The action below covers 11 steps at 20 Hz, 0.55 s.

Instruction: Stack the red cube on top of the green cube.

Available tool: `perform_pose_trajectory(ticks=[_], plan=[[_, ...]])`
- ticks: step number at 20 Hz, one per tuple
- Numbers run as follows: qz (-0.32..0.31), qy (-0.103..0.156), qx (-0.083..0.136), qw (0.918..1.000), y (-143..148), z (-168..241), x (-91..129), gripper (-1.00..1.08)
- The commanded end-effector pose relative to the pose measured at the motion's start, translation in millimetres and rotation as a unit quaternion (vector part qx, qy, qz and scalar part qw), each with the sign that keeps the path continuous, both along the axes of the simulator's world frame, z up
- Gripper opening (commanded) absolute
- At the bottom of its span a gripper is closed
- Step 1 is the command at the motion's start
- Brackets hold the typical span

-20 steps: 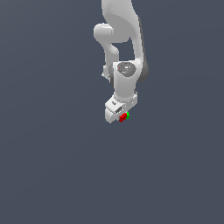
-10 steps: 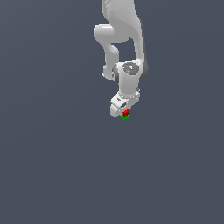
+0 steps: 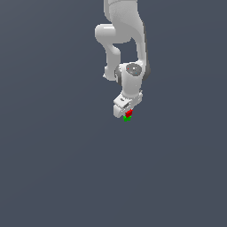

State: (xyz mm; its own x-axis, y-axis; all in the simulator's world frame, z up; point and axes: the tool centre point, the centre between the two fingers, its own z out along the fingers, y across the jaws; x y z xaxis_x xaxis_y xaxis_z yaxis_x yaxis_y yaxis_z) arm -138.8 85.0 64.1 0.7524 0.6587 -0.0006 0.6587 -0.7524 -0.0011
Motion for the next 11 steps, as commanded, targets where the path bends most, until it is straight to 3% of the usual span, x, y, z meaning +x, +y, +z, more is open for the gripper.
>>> perform_pose_trajectory(ticks=[1,2,11], plan=[[0.000,-0.001,0.000,1.0000,-0.4,0.6,1.2,-1.00],[0.000,-0.001,0.000,1.0000,-0.4,0.6,1.2,1.00],[0.000,-0.001,0.000,1.0000,-0.4,0.6,1.2,1.00]])
